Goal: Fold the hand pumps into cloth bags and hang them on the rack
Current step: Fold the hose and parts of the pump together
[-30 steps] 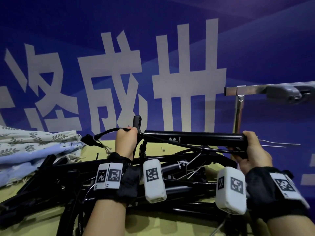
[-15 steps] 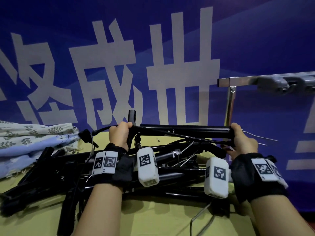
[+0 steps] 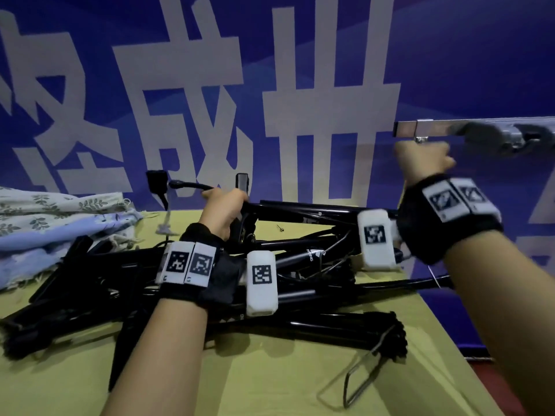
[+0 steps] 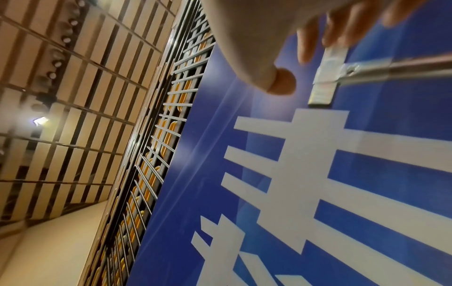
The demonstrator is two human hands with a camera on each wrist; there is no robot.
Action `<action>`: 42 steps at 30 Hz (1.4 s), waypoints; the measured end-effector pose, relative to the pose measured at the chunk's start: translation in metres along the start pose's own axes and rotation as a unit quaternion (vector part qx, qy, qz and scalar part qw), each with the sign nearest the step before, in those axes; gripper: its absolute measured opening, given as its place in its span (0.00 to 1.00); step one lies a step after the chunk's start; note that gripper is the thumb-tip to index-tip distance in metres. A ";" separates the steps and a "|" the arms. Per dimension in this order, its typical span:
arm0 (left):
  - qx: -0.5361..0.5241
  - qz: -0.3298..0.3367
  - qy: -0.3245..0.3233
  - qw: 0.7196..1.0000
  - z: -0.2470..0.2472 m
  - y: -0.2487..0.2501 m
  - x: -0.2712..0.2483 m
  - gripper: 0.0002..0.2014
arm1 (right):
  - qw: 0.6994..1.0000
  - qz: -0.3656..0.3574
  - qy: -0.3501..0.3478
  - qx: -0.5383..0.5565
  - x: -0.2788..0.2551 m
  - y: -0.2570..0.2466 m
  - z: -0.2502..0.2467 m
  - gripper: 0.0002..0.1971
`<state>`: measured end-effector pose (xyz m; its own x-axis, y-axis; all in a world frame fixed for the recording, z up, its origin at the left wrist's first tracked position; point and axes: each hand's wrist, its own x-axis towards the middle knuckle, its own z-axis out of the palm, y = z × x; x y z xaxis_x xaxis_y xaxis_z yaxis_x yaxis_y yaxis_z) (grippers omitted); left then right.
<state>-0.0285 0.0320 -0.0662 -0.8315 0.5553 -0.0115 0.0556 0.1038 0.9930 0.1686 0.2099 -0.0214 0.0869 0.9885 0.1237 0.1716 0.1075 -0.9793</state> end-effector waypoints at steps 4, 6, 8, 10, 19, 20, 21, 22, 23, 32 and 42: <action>0.085 0.003 -0.040 0.996 -0.004 0.004 0.008 0.29 | 0.963 -0.042 -0.243 -0.110 0.022 -0.036 0.042 0.08; 0.133 0.002 -0.062 0.989 -0.006 0.011 0.015 0.26 | 0.936 -0.056 -0.293 -0.185 0.033 -0.046 0.066 0.12; 0.199 -0.004 -0.078 0.977 -0.010 0.019 0.026 0.24 | 0.904 -0.092 -0.317 -0.271 0.042 -0.052 0.091 0.09; 0.273 -0.016 -0.106 0.956 -0.014 0.026 0.035 0.23 | 0.844 -0.156 -0.352 -0.372 0.045 -0.055 0.114 0.05; 0.464 -0.070 -0.219 0.856 -0.015 0.037 0.071 0.10 | 0.533 -0.257 -0.482 -0.646 0.043 -0.009 0.243 0.15; 0.468 -0.071 -0.224 0.852 -0.015 0.036 0.074 0.11 | 0.516 -0.261 -0.478 -0.661 0.049 0.000 0.255 0.14; 0.471 -0.075 -0.228 0.849 -0.013 0.034 0.078 0.12 | 0.497 -0.264 -0.476 -0.675 0.056 0.009 0.267 0.12; 0.475 -0.081 -0.231 0.846 -0.012 0.032 0.081 0.12 | 0.485 -0.277 -0.469 -0.684 0.068 0.020 0.280 0.09; 0.477 -0.084 -0.235 0.843 -0.011 0.032 0.081 0.11 | 0.469 -0.295 -0.456 -0.696 0.083 0.029 0.294 0.07; 0.472 -0.113 -0.268 0.832 -0.009 0.023 0.098 0.13 | 0.340 -0.362 -0.421 -0.759 0.160 0.112 0.384 0.14; 0.446 -0.111 -0.255 0.851 -0.009 0.017 0.101 0.14 | 0.367 -0.352 -0.431 -0.745 0.037 0.052 0.271 0.08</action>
<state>-0.1164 0.0820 -0.0493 -0.5404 0.7034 -0.4618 0.5152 0.7105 0.4794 -0.0853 0.2805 -0.1111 -0.7270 0.5061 -0.4640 0.2552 0.8265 0.5017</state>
